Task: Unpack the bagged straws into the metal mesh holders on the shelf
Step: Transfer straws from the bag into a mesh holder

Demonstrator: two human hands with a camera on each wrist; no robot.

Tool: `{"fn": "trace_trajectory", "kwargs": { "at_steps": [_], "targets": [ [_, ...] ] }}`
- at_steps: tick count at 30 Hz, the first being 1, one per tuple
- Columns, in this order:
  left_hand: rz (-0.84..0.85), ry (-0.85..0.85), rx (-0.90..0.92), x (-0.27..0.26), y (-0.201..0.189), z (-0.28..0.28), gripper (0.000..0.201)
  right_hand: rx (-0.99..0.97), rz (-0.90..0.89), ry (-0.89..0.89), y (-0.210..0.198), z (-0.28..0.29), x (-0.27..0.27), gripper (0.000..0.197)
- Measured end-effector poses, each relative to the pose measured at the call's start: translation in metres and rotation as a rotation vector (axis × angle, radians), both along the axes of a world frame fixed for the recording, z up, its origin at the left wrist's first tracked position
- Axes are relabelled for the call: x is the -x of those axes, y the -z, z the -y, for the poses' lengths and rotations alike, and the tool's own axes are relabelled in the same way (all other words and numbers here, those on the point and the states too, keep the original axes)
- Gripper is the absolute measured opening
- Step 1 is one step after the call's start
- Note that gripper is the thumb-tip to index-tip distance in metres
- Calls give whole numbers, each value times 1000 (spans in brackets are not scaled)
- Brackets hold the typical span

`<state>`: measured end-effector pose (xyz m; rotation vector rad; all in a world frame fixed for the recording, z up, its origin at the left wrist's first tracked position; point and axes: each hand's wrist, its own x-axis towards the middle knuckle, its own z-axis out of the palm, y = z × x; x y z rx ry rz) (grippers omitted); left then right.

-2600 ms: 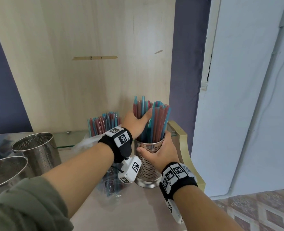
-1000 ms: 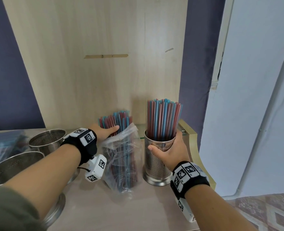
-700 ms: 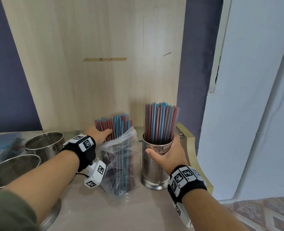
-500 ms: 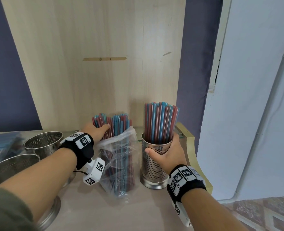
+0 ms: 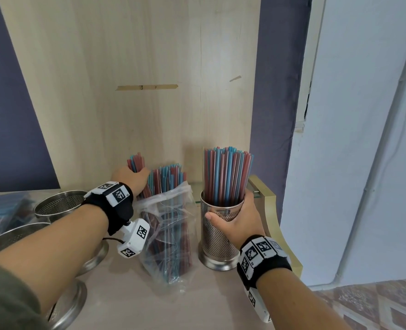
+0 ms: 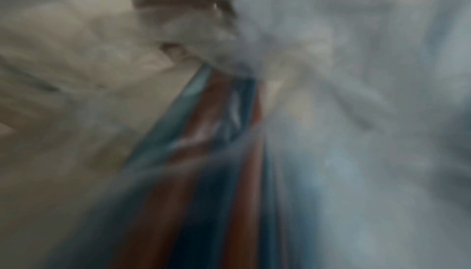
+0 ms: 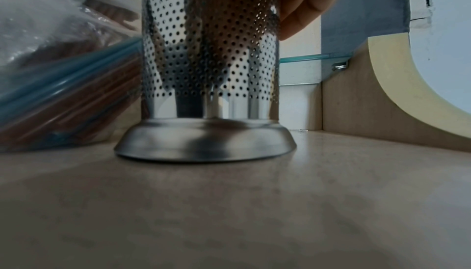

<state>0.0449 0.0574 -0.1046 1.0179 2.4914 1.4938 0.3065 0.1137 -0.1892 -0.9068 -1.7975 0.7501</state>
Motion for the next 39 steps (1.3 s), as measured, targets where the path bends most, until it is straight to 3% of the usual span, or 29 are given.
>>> {"fn": "trace_trajectory", "kwargs": {
  "at_steps": [2,8,19,23,31,35,39],
  "targets": [
    [10,-7,-31,0,-5,1,36,2,-6,-4,0,0,0,94],
    [267,90,-338,8,-23,-1,33,-7,-20,-8,2,-1,1,92],
    [98,52,-560,24,-81,12,34,-5,-14,-12,3,-3,1,94],
    [87,23,-665,26,-111,22,44,-2,-10,-13,3,-3,1,96],
    [228,234,-1032,-27,-169,47,27,8,-7,-8,3,-2,1,97],
    [350,387,-1058,-65,-170,57,27,22,-20,-16,1,1,0,95],
    [362,434,-1064,-104,-156,47,29,32,-30,-25,-1,2,0,94]
  ]
}}
